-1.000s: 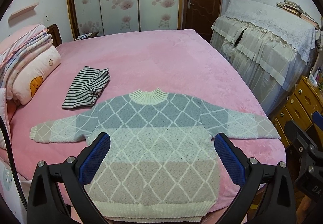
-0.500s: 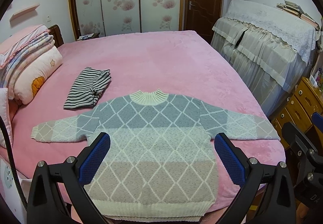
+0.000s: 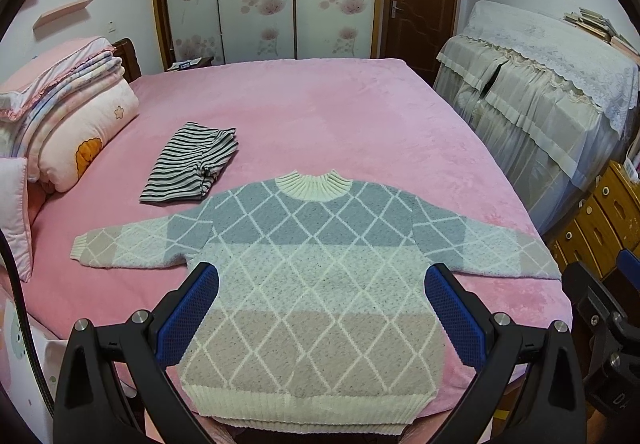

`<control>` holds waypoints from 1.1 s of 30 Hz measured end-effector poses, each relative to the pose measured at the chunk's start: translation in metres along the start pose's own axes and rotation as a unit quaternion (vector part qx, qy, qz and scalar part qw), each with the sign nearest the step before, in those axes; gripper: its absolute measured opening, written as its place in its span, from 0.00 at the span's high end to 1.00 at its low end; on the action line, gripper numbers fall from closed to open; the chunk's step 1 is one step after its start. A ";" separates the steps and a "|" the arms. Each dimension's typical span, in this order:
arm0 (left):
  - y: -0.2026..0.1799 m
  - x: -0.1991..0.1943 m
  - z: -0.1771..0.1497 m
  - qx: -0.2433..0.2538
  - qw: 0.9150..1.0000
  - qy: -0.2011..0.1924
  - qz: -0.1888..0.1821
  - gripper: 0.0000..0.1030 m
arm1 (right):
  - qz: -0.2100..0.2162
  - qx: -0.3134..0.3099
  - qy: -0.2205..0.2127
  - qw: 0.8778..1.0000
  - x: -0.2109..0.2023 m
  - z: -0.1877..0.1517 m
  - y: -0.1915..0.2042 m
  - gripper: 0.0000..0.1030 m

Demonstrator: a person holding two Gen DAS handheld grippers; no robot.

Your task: Fold small clothes

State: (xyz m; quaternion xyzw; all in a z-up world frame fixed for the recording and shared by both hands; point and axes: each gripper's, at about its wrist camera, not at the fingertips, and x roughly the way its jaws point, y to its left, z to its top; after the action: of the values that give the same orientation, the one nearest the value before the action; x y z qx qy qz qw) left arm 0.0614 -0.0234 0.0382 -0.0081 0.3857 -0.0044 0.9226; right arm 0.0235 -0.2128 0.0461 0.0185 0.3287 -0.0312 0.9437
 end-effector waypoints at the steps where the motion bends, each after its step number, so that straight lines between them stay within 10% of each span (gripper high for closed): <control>1: 0.000 0.001 0.000 0.000 1.000 0.001 0.000 0.01 | 0.002 -0.001 0.001 1.000 0.000 0.000 0.001 0.00; 19: -0.023 -0.007 0.019 0.042 0.998 -0.046 0.018 0.01 | -0.017 -0.003 -0.019 1.000 -0.003 0.012 -0.011 0.00; 27: -0.085 0.007 0.041 0.109 0.990 -0.084 -0.032 0.01 | -0.077 0.052 -0.046 0.995 0.006 0.018 -0.076 0.00; 33: -0.151 0.070 0.046 0.140 0.987 -0.031 -0.067 0.01 | -0.112 0.103 -0.018 0.988 0.040 0.006 -0.150 0.02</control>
State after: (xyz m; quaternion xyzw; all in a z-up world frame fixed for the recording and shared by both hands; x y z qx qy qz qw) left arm 0.1430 -0.1745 0.0235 0.0950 0.3512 -0.1202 0.9237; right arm 0.0475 -0.3650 0.0237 0.0782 0.3065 -0.1707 0.9332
